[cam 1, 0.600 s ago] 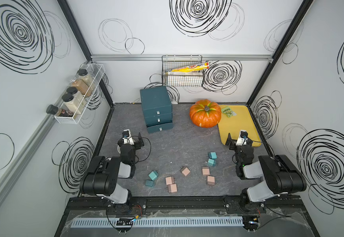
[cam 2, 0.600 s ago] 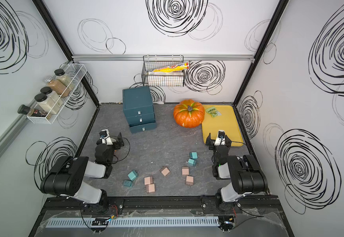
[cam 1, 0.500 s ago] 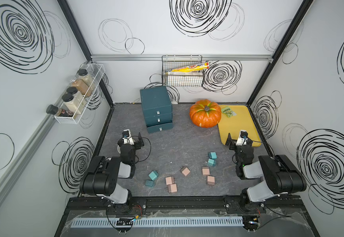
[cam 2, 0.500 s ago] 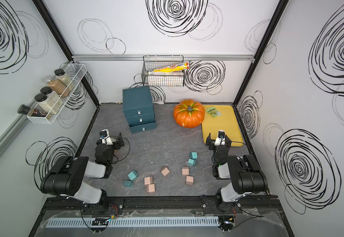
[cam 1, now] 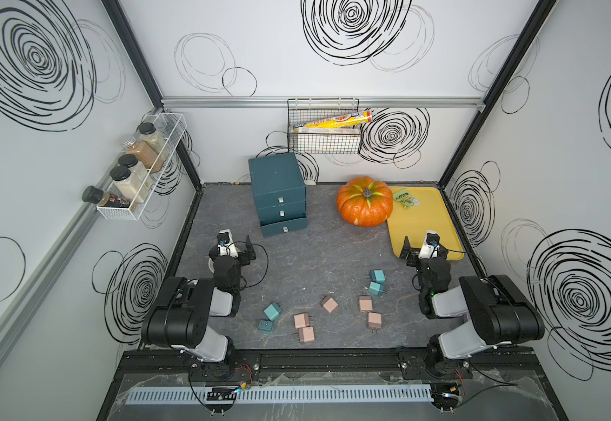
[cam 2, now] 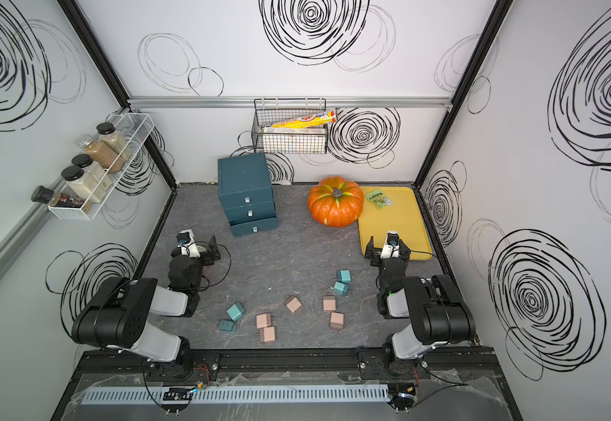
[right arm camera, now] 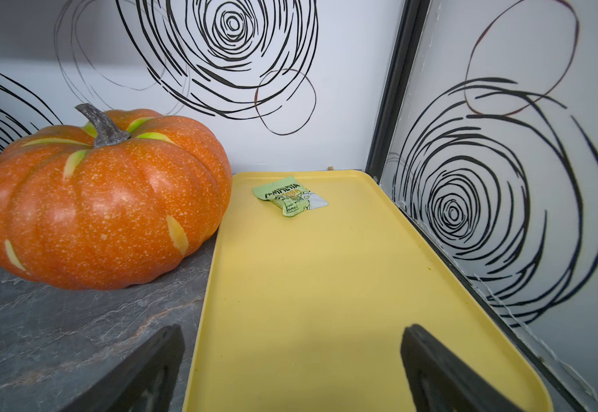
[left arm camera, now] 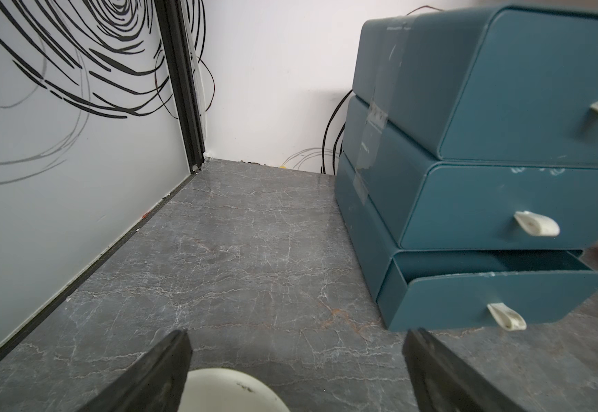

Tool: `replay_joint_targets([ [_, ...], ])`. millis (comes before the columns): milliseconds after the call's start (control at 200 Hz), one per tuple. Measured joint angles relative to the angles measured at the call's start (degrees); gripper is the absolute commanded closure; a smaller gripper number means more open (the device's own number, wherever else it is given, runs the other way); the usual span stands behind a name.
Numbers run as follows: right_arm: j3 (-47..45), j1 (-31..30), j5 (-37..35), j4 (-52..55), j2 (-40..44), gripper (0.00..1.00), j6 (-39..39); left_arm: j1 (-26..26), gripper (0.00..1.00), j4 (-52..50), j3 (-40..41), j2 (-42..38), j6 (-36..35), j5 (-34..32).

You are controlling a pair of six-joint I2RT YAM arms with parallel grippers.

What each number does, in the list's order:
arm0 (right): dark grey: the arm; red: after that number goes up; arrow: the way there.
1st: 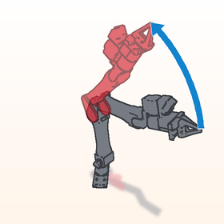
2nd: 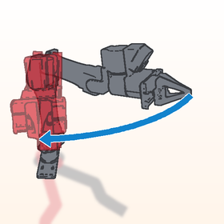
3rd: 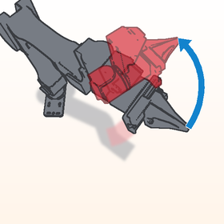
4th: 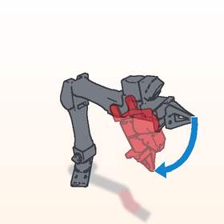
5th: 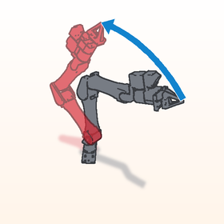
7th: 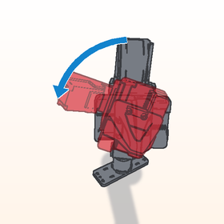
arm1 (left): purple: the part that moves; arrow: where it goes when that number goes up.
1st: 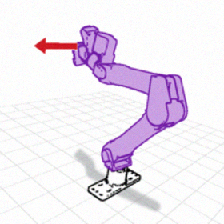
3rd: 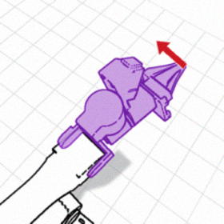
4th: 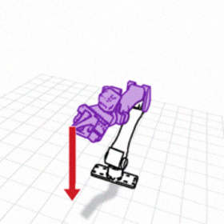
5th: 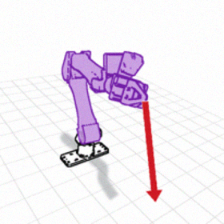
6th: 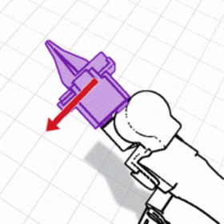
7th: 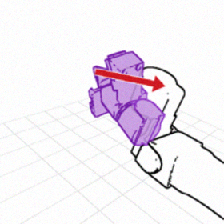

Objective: Place the plugs into the drawer by color
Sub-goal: Move the storage box to the center of the board.

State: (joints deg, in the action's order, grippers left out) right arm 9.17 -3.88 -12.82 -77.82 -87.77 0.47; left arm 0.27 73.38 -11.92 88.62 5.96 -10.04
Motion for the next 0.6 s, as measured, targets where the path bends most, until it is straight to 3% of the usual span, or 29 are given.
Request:
replay_joint_targets([
  [436, 0.0, 0.0, 0.3, -0.2, 0.0, 0.0, -0.1, 0.0, 0.01, 0.5, 0.2, -0.3, 0.0, -0.1],
  [601, -1.5, 0.0, 1.2, 2.0, 4.8, 0.0, -0.5, -0.9, 0.01, -5.8, 0.3, -10.2, -0.5, -0.8],
])
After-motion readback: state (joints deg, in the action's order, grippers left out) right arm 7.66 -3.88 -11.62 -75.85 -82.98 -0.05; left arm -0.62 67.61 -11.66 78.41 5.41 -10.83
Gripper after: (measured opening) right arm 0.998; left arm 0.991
